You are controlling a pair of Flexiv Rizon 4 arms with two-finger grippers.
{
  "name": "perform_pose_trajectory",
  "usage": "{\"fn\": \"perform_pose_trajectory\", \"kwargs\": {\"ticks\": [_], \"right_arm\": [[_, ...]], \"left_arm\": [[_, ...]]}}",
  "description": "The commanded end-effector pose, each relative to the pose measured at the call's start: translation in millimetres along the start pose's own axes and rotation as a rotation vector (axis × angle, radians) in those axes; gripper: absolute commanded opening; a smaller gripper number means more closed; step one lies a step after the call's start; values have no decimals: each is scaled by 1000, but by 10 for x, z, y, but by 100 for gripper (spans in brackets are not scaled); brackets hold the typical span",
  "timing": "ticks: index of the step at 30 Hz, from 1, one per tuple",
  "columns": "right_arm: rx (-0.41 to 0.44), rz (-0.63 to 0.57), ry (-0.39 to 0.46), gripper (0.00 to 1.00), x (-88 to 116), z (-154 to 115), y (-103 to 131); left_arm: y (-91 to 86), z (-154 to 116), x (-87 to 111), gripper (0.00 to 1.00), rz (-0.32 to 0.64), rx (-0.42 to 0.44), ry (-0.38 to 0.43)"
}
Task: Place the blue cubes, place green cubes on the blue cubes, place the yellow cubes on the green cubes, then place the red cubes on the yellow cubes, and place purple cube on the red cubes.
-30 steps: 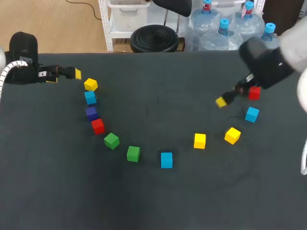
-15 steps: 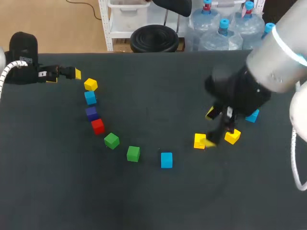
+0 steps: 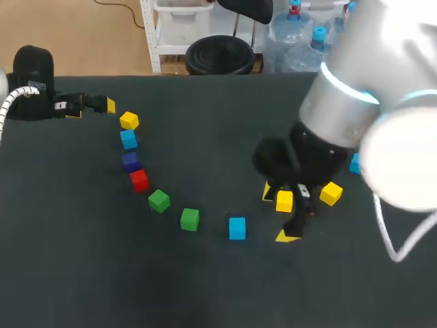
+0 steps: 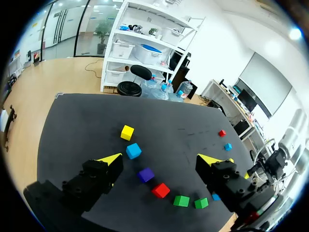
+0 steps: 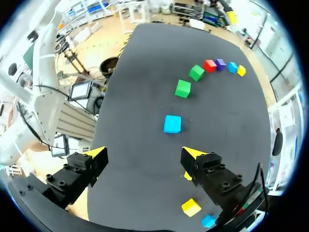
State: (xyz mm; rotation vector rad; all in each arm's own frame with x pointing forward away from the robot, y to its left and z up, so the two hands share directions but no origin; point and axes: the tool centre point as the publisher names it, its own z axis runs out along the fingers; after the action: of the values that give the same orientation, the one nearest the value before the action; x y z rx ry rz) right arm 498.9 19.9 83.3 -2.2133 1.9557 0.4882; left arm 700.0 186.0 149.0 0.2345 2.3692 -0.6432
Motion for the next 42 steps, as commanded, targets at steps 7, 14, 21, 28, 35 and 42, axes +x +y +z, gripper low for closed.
{"fn": "perform_pose_trajectory", "kwargs": {"ticks": [7, 14, 21, 28, 35, 42], "right_arm": [[-102, 2, 11, 100, -69, 5, -136], [-102, 2, 11, 100, -69, 5, -136], [-100, 37, 131, 100, -385, 126, -60], [-30, 195, 434, 100, -428, 178, 49], [-35, 232, 519, 100, -367, 337, -20], [-17, 186, 469, 100, -318, 564, -215]], "left_arm": [[-5, -1, -3, 100, -1, -3, 2], [-5, -1, -3, 100, -1, -3, 2], [-5, -1, -3, 100, -1, -3, 2], [-5, -1, -3, 100, -1, -3, 2], [-5, -1, -3, 100, -1, -3, 2], [-5, -1, -3, 100, -1, -3, 2]]}}
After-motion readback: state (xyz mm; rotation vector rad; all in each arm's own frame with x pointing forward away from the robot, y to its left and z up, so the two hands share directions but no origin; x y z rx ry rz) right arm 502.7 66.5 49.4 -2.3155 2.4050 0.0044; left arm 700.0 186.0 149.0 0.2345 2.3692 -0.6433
